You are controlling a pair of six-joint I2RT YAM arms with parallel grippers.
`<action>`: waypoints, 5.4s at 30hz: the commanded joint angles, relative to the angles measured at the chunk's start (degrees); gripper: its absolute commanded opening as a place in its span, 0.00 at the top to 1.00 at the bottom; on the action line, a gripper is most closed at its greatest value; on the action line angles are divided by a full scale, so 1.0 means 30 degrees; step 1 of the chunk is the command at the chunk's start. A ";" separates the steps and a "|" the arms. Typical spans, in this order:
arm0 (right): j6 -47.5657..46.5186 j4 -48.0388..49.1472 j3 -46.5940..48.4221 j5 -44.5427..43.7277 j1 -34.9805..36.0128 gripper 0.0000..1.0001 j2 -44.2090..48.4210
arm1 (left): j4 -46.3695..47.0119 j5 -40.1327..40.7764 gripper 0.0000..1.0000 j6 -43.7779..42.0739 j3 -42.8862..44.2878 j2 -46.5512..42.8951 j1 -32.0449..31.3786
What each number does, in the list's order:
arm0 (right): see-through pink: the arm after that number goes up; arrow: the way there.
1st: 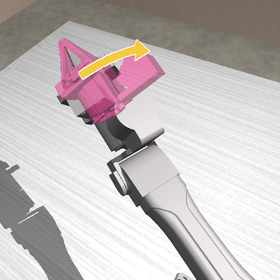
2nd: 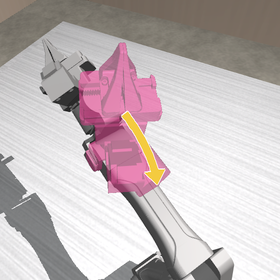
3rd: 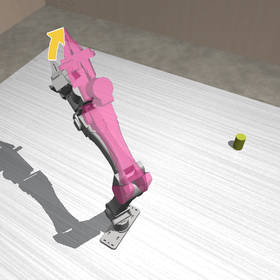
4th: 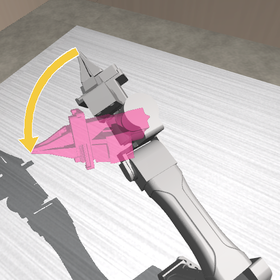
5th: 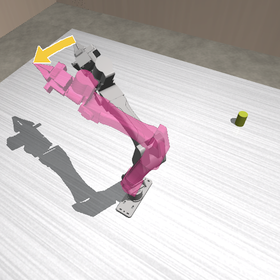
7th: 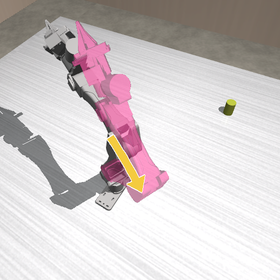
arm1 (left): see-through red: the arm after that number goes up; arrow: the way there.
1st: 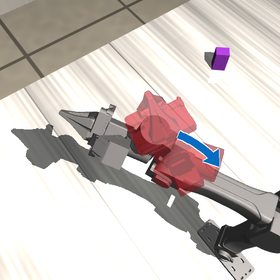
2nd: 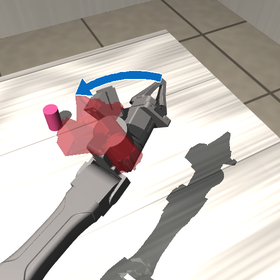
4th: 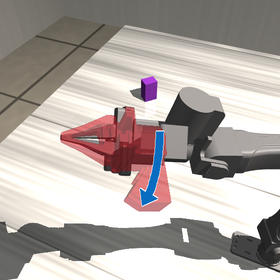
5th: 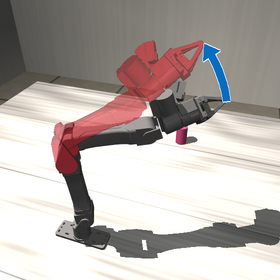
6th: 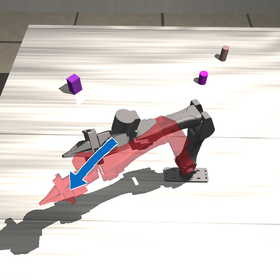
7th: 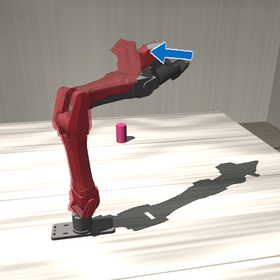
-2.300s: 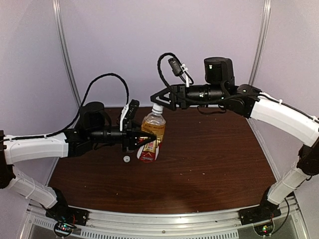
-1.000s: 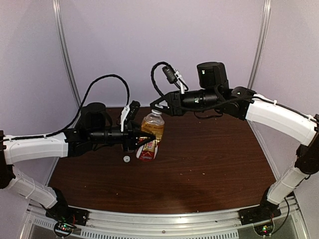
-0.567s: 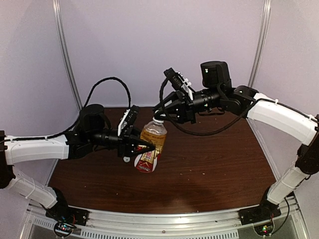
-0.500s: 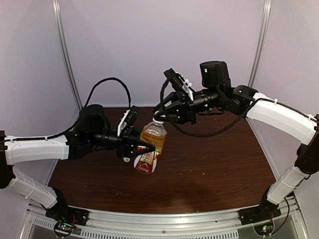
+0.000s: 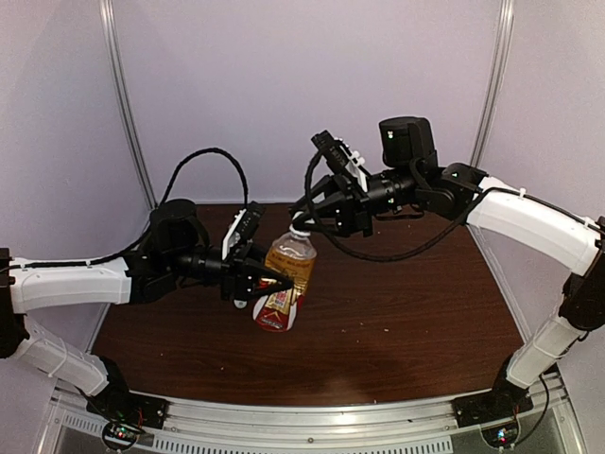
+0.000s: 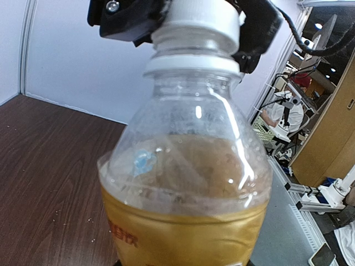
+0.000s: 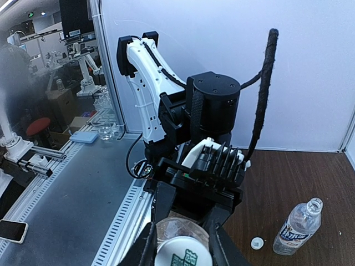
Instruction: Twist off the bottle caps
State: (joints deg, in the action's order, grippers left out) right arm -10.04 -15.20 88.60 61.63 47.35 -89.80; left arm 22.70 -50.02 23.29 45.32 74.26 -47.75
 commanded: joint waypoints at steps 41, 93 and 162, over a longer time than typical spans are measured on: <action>1.0495 0.2577 -0.1661 -0.8168 0.0563 0.23 0.1783 | -0.0132 0.3987 0.64 -0.1862 0.1055 -0.0361 0.0114; 0.3331 0.1993 -0.2075 -0.4267 -0.1898 0.74 0.1499 | -0.2504 0.4170 0.64 -0.3801 0.0440 -0.3287 0.0132; 0.5228 0.3779 -0.2927 -0.7153 0.0114 0.08 0.1954 | -0.4756 1.0456 0.57 -0.4745 0.0548 -0.4879 0.0095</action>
State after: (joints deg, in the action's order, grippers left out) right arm 3.42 -1.32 74.87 35.99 47.00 -83.83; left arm 3.42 -8.91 10.33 46.17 57.17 -47.57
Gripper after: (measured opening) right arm 0.916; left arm 0.432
